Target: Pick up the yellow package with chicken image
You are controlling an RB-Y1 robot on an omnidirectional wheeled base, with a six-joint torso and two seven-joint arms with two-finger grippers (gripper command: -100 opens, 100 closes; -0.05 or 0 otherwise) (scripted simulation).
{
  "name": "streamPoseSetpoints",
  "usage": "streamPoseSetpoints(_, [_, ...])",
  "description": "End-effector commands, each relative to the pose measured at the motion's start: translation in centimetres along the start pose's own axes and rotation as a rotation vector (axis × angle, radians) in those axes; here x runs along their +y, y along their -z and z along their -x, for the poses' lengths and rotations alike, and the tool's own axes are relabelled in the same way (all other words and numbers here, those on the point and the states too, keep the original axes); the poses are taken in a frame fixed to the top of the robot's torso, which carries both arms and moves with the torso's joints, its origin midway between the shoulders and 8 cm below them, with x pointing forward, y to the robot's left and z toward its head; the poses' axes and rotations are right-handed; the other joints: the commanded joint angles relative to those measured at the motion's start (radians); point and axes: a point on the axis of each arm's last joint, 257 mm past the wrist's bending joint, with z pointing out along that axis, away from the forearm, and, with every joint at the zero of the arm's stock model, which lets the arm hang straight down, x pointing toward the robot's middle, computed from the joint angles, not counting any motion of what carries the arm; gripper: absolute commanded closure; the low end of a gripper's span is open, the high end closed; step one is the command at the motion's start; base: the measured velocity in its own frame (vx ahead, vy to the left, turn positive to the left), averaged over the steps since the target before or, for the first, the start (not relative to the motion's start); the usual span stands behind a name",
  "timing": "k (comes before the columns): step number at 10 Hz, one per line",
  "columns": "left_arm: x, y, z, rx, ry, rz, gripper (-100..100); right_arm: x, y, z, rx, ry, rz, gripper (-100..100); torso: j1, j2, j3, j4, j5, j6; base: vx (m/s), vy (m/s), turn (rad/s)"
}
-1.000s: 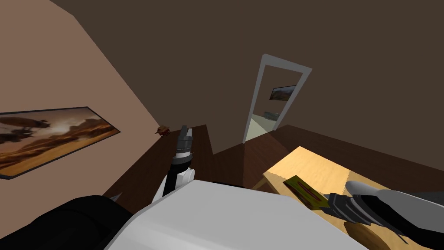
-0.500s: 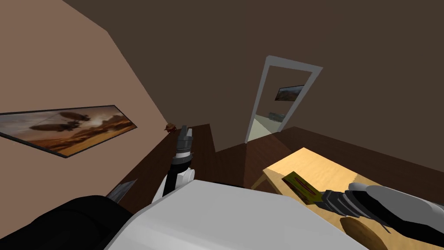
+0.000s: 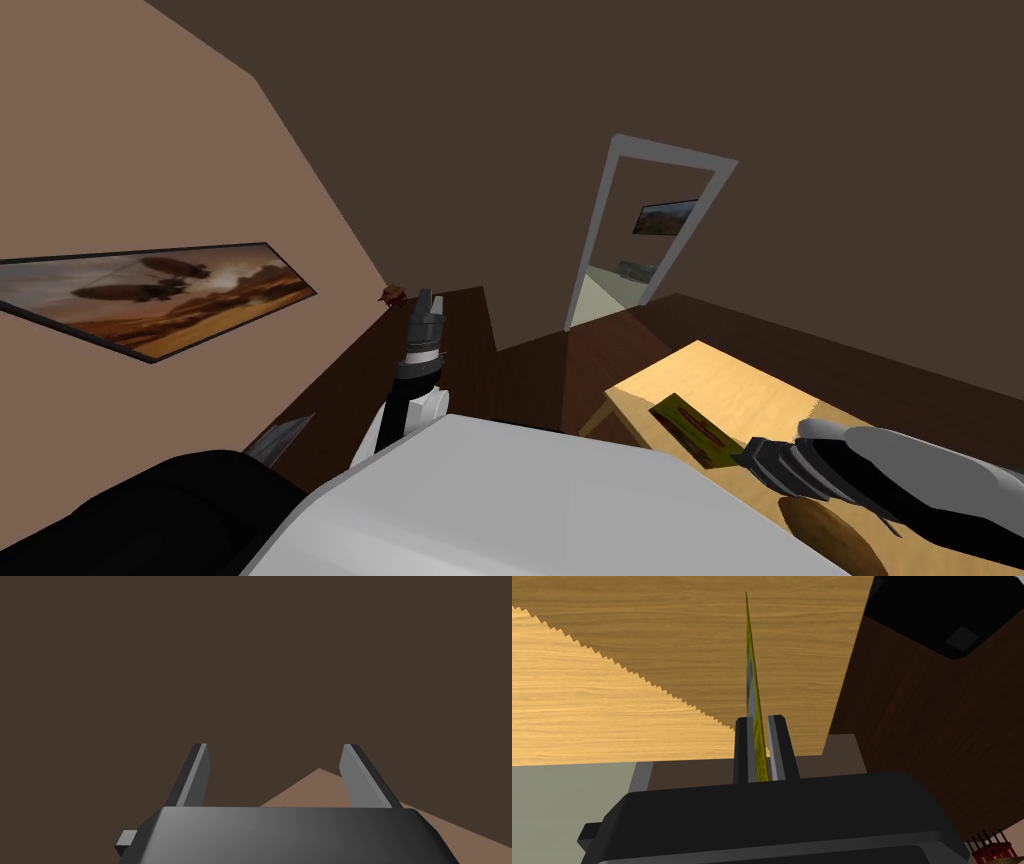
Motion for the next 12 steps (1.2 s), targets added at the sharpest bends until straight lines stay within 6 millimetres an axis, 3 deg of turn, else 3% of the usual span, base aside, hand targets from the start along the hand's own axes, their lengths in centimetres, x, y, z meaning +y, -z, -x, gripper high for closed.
streamPoseSetpoints(1, [0.0, 0.0, 0.0, 0.0, 0.0, 0.0, 0, 0.0, 0.0, 0.0, 0.0, 0.0, 0.0, 0, 0.0, 0.0, 0.0, 0.0, 0.0, 0.0, 0.0, 0.0, 0.0])
streamPoseSetpoints(2, [0.0, 0.0, 0.0, 0.0, 0.0, 0.0, 0, 0.2, 0.2, -0.7, 0.003, 0.015, 0.009, 100, 0.0, 0.0, 0.0, 0.0, 0.0, 0.0, 0.088, 0.013, -0.209])
streamPoseSetpoints(5, [0.0, 0.0, 0.0, 0.0, 0.0, 0.0, 0, 0.6, 0.9, -2.0, 0.005, 0.048, 0.024, 100, 0.002, -0.015, -0.009, -0.003, 0.0, -0.002, 0.223, 0.04, -0.227])
streamPoseSetpoints(12, [0.0, 0.0, 0.0, 0.0, 0.0, 0.0, 0, 1.0, 2.1, -4.0, 0.005, 0.172, 0.043, 100, 0.0, -0.011, -0.007, -0.004, -0.001, 0.0, 0.126, 0.031, -0.154])
